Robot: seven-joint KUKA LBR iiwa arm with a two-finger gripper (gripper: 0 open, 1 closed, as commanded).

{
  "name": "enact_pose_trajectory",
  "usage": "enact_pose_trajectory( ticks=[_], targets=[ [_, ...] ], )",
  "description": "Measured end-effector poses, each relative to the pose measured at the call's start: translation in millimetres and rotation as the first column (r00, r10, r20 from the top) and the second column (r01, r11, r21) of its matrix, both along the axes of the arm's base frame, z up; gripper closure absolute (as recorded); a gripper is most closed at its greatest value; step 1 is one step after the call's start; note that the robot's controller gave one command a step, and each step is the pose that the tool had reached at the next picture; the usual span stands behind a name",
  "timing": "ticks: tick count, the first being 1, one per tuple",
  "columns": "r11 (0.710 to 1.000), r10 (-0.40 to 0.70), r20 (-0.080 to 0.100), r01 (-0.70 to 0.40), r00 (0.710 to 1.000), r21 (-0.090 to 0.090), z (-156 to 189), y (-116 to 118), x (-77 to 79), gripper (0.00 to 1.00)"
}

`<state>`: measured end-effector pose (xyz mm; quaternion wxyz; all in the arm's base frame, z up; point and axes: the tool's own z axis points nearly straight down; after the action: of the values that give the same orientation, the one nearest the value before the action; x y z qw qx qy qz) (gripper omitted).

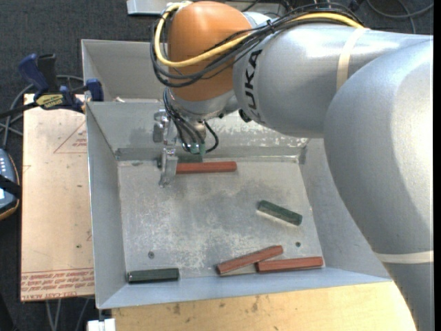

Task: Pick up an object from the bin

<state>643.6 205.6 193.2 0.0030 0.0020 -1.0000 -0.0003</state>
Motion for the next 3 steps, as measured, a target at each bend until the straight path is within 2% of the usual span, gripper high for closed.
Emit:
enact_pose_trajectory(
  ticks=[1,2,3],
  targets=[
    [0.901,0.433,0.006,-0.434,0.901,0.0,-115.0,-54.5,7.1,0.0],
    [0.93,0.367,0.01,-0.367,0.93,-0.003,-97.9,-114.8,15.1,0.0],
    [0.931,0.365,0.01,-0.365,0.931,-0.001,-123.0,-167.7,4.9,0.0]
  ],
)
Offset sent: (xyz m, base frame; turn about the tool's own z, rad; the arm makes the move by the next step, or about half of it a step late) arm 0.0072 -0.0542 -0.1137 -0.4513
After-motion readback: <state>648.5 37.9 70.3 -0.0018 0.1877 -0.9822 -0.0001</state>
